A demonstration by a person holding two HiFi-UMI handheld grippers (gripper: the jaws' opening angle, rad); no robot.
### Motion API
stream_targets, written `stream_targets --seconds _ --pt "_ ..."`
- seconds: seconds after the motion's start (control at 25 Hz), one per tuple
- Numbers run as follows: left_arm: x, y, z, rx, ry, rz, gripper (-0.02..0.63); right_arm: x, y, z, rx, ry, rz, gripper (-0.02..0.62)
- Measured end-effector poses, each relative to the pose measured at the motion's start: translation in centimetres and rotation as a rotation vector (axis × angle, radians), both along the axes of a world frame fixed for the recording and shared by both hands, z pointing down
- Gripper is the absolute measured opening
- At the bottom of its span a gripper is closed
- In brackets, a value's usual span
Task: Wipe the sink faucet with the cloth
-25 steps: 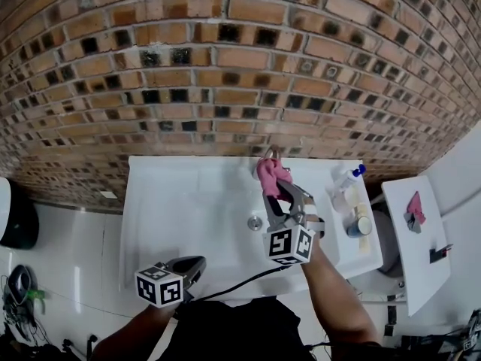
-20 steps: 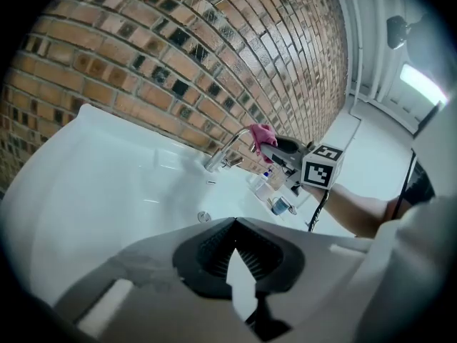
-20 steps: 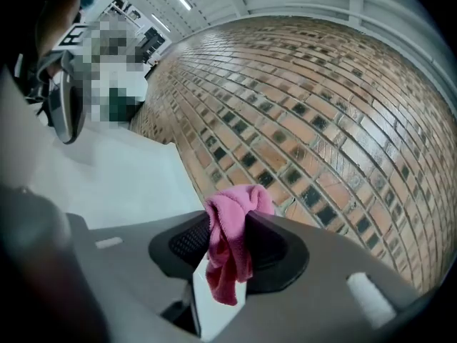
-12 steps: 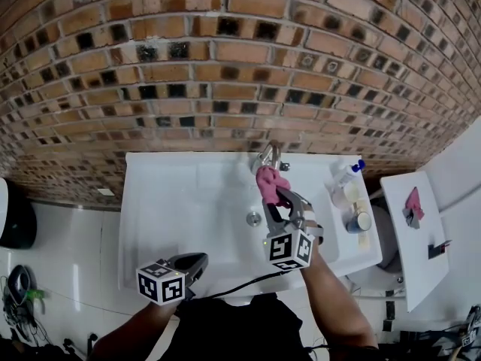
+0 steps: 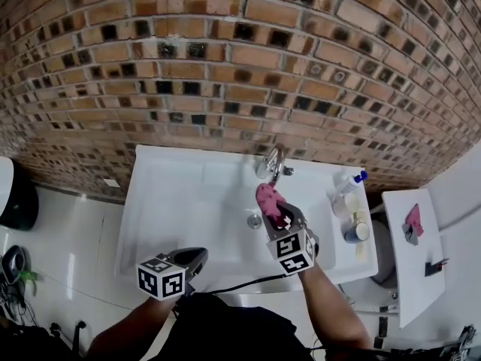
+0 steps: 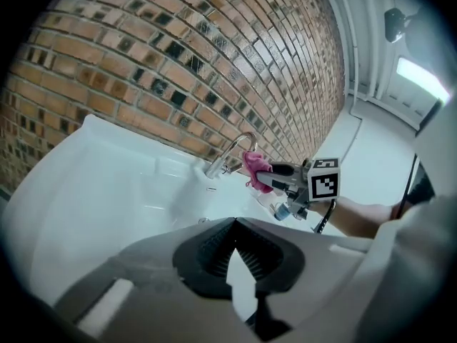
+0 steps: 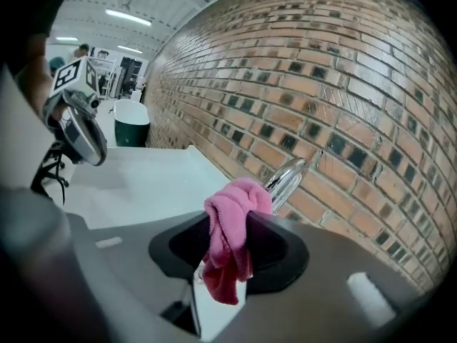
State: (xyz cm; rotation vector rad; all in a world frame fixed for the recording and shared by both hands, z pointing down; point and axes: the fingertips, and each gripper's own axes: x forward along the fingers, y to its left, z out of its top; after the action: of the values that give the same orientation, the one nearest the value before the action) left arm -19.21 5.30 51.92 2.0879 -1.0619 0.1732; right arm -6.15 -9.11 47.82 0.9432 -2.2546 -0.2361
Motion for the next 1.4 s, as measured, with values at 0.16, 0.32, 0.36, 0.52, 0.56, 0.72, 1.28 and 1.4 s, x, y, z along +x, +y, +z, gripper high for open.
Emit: stream_targets --seconds 0.16,0.32,0.36,0.52,0.56,0.72,1.28,1.4 --pt "1.3 1.0 0.3 -0.009 -0.014 -0.027 0.006 2.4 2.0 0.3 -0.129 -0.127 0.032 0.146" --pt "4.3 2.0 0.2 -0.01 -0.007 -0.047 0.006 6.5 5.0 0.8 -0.413 -0.502 0.132 0.146" --pt "5.3 2.3 -0.2 -0.005 0.001 -0.049 0.006 7.8 5.7 0.6 -0.457 -0.584 0.155 0.146" --pt "8.7 3.9 -1.5 0.02 0.004 -0.037 0.006 11.9 9.2 -0.9 -0.528 -0.791 0.175 0.146" --pt "9.2 4.2 -1.7 0.025 -0.003 -0.038 0.006 12.6 10.1 -1.4 -0.534 -0.825 0.166 0.146" --pt "10.2 5.3 -2.0 0.027 -0.023 -0.059 0.006 14.9 13.8 -2.9 -0.534 -0.898 0.134 0.147" --pt "11.3 7.5 -3.8 0.06 -0.111 -0.092 0.006 19.9 23.6 -4.2 -0.474 -0.843 0.119 0.146" --pt "11.4 7.6 -4.0 0.066 -0.119 -0.092 0.006 20.7 24.3 -3.5 -0.493 -0.846 0.134 0.146"
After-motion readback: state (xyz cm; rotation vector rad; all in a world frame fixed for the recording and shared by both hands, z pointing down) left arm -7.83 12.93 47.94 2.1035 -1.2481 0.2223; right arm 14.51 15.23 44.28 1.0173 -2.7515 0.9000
